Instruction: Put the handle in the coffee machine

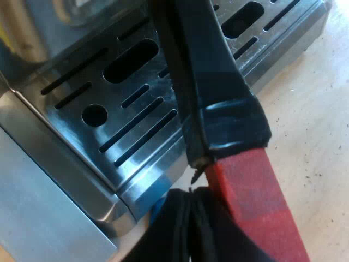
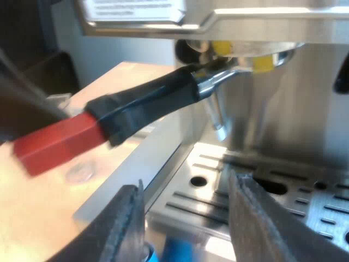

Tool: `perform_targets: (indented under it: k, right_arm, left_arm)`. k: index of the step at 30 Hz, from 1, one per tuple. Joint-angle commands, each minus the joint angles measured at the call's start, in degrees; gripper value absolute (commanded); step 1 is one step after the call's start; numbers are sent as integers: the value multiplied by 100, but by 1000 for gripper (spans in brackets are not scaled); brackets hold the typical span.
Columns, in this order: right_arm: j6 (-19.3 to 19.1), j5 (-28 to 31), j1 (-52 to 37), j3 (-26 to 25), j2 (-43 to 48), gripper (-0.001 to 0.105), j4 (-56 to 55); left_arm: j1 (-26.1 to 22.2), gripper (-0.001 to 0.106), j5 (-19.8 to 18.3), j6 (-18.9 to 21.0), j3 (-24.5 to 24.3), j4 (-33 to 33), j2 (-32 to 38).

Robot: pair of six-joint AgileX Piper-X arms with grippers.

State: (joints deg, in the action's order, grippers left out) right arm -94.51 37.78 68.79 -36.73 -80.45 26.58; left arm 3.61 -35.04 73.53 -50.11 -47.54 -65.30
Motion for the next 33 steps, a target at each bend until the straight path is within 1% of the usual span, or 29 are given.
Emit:
perform_targets:
  k: [1, 3, 4, 5, 6, 7, 9, 10, 11, 12, 13, 16, 19, 20, 21, 24, 25, 29, 30, 31, 33]
  right_arm:
    - [8, -725, 13, -144, 841, 41, -1464]
    - [8, -804, 13, -166, 1092, 48, -1879]
    - [70, -887, 13, -188, 1267, 53, -2137]
    - [119, -907, 13, -205, 1381, 56, -2262]
    - [182, -936, 13, -211, 1437, 57, -2381]
    - [355, -975, 13, -255, 1686, 60, -2698]
    - [398, -974, 13, -292, 1884, 61, -2925]
    - [397, -974, 13, -332, 1989, 62, -3065]
    - [397, -974, 13, -366, 2064, 62, -3136]
    - [397, -974, 13, -422, 2151, 62, -3257]
    - [459, -974, 13, -493, 2243, 62, -3391]
    - [475, -974, 13, -693, 2411, 62, -3728]
    - [475, -974, 13, -861, 2483, 62, -4005]
    - [475, -974, 13, -907, 2499, 62, -4049]
    - [475, -974, 13, -966, 2509, 62, -4147]
    - [498, -974, 13, -1135, 2518, 62, -4535]
    - [608, -974, 13, -1218, 2518, 62, -4742]
    - [705, -974, 13, -1447, 2525, 62, -5397]
    - [743, -974, 13, -1495, 2525, 62, -5554]
    - [746, -974, 13, -1539, 2525, 62, -5713]
    - [787, -974, 13, -1591, 2525, 62, -5907]
  left_arm:
    - [303, 0, -108, 103, 76, -40, 138]
    - [461, 0, -90, 103, 94, -28, 211]
    - [534, 0, -59, 103, 91, -11, 255]
    - [584, 0, -50, 103, 91, -10, 271]
    - [655, 0, -54, 119, 91, -12, 299]
    - [701, 0, -54, 117, 91, -12, 307]
    - [803, 0, -54, 117, 91, 4, 305]
    - [854, 0, -54, 178, 91, 30, 305]
    - [872, 0, -71, 257, 91, 36, 305]
    - [905, 0, -144, 438, 91, 77, 305]
    - [944, 0, -206, 728, 91, 171, 305]
    - [1037, 0, -199, 1275, 91, 474, 305]
    - [1094, 0, -197, 1498, 114, 581, 305]
    - [1114, 0, -177, 1515, 126, 618, 305]
    - [1140, 0, -85, 1592, 161, 687, 305]
    - [1207, 0, -99, 2001, 327, 885, 305]
    - [1243, 0, -146, 2025, 393, 961, 305]
    - [1378, 0, -191, 2051, 463, 1268, 305]
    - [1439, 0, -295, 2080, 463, 1382, 305]
    - [1495, 0, -390, 2175, 448, 1495, 305]
    - [1582, 0, -422, 2335, 450, 1621, 305]
